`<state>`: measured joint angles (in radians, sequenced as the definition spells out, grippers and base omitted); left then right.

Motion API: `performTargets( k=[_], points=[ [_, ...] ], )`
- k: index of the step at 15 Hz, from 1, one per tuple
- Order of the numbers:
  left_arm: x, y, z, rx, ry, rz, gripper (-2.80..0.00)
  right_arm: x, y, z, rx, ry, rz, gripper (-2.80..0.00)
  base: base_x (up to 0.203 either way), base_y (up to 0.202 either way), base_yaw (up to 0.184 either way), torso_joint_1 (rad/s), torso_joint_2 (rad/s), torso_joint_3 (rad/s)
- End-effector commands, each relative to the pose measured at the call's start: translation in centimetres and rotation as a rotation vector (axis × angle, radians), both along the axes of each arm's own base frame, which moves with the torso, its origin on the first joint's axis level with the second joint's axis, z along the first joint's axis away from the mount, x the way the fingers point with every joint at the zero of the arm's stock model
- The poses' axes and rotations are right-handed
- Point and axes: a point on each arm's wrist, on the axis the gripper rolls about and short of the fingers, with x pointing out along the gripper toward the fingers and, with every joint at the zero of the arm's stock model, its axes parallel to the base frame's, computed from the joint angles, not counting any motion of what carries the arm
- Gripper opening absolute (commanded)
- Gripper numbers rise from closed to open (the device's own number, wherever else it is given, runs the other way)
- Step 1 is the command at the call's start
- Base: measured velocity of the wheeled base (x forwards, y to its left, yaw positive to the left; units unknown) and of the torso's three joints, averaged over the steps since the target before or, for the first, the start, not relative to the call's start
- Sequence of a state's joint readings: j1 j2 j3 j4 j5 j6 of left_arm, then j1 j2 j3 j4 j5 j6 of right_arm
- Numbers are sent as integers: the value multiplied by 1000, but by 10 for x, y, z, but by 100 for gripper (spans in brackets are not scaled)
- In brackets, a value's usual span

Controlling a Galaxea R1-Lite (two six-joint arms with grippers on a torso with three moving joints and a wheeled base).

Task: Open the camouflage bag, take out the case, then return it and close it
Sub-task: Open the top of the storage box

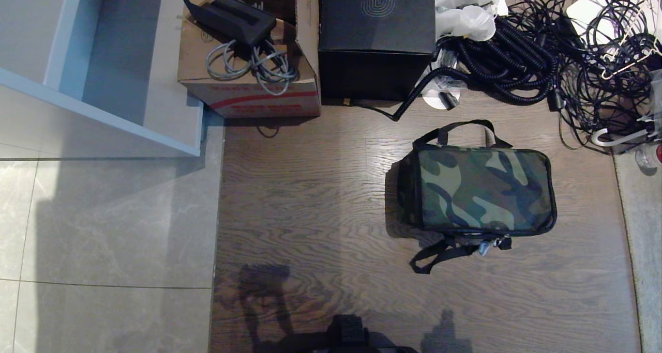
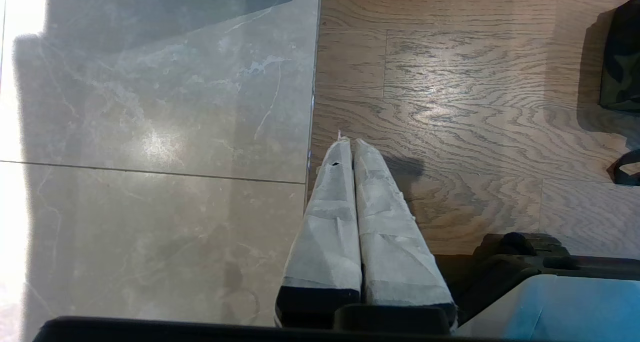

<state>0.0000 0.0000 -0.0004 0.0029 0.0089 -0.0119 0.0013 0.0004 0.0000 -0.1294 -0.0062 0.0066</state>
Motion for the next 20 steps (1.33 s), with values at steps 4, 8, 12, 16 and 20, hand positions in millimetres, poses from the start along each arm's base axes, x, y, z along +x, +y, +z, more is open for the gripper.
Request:
performTargets(
  k=[4,8,12,16,20],
  points=[
    [0,0,0,1,1,0,-280,3,0,-11,-1,39,0,-280,0,0,0,0,0,0],
    [0,0,0,3,-1,0,-280,3,0,-11,-1,39,0,-280,0,20,-3,0,0,1],
    [0,0,0,3,-1,0,-280,3,0,-11,-1,39,0,-280,0,0,0,0,0,0],
    [0,0,0,3,1,0,-280,3,0,-11,-1,39,0,-280,0,0,0,0,0,0],
    [0,0,0,3,0,0,-280,3,0,-11,-3,39,-1,-280,0,0,0,0,0,0]
  ],
)
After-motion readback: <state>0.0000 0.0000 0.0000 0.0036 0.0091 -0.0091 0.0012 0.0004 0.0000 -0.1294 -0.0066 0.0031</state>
